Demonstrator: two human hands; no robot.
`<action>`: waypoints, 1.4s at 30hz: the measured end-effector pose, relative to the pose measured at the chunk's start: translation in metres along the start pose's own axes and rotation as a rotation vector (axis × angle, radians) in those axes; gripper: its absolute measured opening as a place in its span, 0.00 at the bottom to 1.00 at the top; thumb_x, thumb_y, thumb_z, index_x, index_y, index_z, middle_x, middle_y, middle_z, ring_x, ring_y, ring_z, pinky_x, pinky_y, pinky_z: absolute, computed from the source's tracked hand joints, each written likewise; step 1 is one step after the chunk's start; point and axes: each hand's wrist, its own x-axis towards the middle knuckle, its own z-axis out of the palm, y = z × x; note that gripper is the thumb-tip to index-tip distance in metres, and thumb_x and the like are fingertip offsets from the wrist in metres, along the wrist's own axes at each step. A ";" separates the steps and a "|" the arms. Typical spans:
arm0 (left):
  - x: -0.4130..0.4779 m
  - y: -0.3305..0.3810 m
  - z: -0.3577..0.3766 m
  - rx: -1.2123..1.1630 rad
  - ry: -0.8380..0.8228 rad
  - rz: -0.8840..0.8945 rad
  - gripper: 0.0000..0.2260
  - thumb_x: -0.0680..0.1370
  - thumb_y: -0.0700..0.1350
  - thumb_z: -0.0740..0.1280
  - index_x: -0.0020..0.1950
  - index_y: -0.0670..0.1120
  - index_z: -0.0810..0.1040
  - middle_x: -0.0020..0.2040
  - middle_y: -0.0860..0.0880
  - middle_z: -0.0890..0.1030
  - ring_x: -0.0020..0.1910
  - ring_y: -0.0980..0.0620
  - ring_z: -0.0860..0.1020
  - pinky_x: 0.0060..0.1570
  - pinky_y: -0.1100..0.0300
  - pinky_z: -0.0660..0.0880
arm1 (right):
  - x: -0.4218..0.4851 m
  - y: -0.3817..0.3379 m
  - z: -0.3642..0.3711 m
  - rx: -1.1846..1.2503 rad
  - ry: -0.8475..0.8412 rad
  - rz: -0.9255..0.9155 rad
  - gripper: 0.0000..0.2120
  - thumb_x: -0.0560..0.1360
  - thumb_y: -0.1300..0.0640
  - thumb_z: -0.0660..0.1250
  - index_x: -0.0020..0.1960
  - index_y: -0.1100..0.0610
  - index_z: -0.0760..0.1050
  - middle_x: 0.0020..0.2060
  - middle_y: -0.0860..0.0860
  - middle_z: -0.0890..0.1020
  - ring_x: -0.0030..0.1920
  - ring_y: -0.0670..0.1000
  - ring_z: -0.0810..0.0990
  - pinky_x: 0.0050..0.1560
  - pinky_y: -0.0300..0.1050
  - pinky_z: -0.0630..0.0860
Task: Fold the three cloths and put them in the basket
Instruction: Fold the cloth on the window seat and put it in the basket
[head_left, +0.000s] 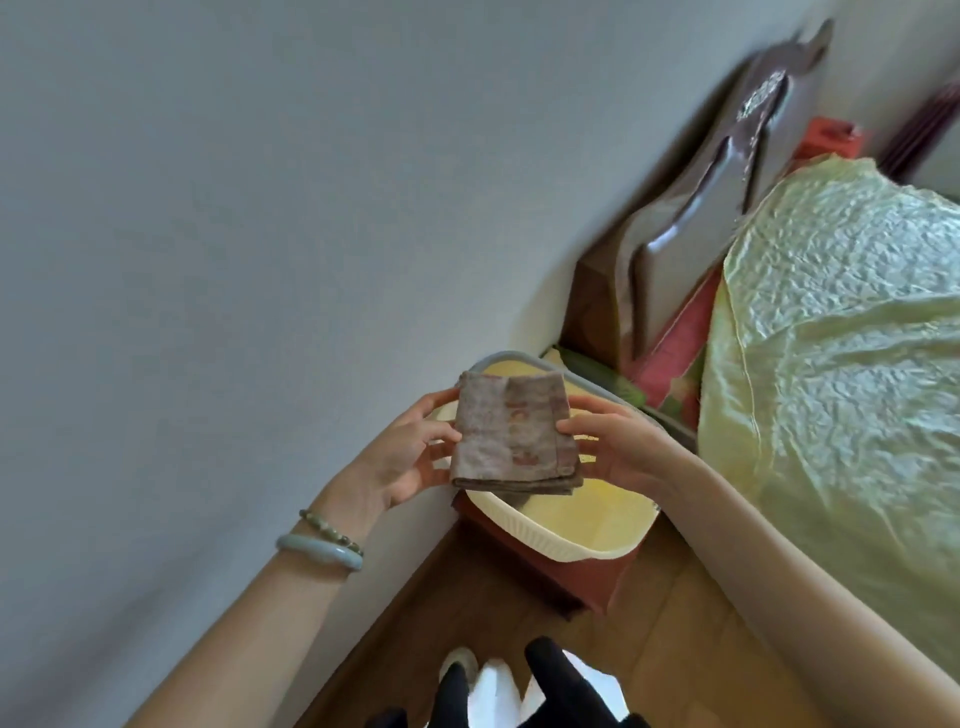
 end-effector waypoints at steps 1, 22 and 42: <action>0.008 0.002 0.001 0.010 -0.020 -0.022 0.23 0.75 0.30 0.58 0.63 0.53 0.73 0.56 0.41 0.75 0.52 0.44 0.76 0.45 0.48 0.77 | 0.001 0.002 -0.003 0.021 0.027 0.005 0.17 0.76 0.65 0.64 0.63 0.55 0.72 0.58 0.59 0.78 0.54 0.58 0.79 0.47 0.54 0.81; 0.181 -0.053 0.040 0.433 -0.122 -0.253 0.25 0.76 0.28 0.57 0.68 0.50 0.66 0.57 0.40 0.74 0.48 0.46 0.78 0.36 0.54 0.80 | 0.083 0.068 -0.096 0.152 0.375 0.282 0.16 0.77 0.67 0.61 0.61 0.54 0.69 0.53 0.59 0.77 0.49 0.58 0.80 0.44 0.54 0.80; 0.329 -0.174 0.021 0.784 -0.233 -0.510 0.22 0.77 0.30 0.55 0.69 0.47 0.63 0.38 0.45 0.73 0.38 0.47 0.74 0.43 0.49 0.77 | 0.218 0.185 -0.124 -0.076 0.756 0.544 0.16 0.73 0.67 0.54 0.59 0.56 0.66 0.53 0.58 0.76 0.52 0.60 0.75 0.53 0.64 0.76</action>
